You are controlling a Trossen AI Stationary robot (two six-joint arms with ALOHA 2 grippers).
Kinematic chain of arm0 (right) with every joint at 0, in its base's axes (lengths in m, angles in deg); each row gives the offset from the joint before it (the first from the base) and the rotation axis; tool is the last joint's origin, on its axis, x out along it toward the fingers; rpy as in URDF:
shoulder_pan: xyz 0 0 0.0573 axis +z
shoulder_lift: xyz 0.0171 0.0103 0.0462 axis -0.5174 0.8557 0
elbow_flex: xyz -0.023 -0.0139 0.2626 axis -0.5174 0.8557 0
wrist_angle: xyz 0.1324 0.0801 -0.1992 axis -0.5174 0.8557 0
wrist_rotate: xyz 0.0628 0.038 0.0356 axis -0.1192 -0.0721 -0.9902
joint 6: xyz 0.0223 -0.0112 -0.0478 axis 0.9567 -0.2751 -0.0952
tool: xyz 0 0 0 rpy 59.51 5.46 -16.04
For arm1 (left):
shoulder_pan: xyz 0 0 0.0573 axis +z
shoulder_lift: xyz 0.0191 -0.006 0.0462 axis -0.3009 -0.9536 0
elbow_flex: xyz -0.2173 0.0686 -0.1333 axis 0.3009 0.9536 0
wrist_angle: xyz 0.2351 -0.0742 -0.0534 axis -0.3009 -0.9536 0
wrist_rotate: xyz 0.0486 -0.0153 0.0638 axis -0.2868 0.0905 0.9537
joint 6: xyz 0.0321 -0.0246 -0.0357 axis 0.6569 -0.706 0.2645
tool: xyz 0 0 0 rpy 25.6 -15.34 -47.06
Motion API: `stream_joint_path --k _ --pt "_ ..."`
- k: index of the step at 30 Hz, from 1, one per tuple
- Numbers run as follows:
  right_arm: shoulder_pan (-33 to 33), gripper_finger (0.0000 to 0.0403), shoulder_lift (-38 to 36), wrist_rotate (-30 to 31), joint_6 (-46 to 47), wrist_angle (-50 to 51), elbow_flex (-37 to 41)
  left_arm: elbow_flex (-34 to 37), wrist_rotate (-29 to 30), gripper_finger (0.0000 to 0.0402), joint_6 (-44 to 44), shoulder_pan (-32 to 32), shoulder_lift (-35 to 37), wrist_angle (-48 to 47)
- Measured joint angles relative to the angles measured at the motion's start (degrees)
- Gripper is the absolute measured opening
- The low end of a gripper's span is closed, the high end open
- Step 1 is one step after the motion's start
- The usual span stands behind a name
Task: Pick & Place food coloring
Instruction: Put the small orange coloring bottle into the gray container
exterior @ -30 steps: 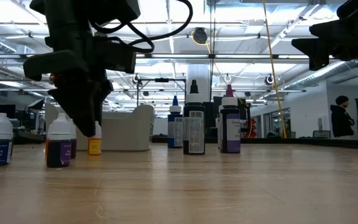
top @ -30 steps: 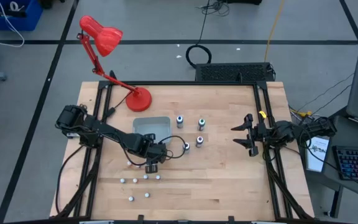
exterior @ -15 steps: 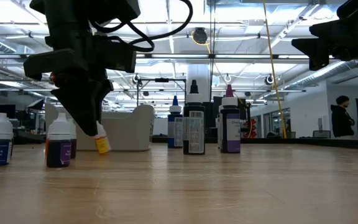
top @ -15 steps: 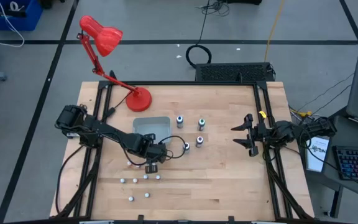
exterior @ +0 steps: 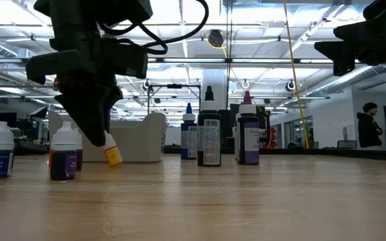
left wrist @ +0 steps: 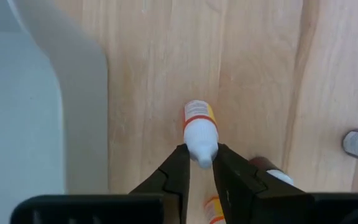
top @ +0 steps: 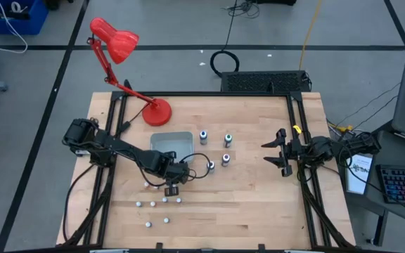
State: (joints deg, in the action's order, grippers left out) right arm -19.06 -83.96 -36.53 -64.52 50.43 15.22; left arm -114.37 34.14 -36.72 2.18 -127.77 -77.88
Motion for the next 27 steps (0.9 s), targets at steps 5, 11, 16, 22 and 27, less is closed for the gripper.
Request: stream_joint_path --k 5,11,16,22,27 --pt "0.0 0.0212 -0.01 0.0 -0.01 0.0 0.01 0.0 -0.01 0.0079 1.21 -0.02 0.0 1.66" --pt "0.0 0.0212 -0.02 0.0 -0.02 0.0 0.0 0.0 -0.35 0.0069 1.42 0.0 -0.02 1.71" --pt "0.0 0.0212 -0.01 0.0 -0.01 0.0 0.01 -0.38 -1.69 0.0062 2.36 -0.02 -0.06 0.62" --pt "0.0 0.0212 -0.02 0.0 -0.01 -0.02 0.0 -4.93 -1.28 0.0062 3.7 0.0 -0.09 -7.16" --pt "0.0 0.0212 -0.01 0.0 -0.02 0.01 0.01 -12.45 0.59 0.0061 5.36 -0.01 -0.09 -19.97"
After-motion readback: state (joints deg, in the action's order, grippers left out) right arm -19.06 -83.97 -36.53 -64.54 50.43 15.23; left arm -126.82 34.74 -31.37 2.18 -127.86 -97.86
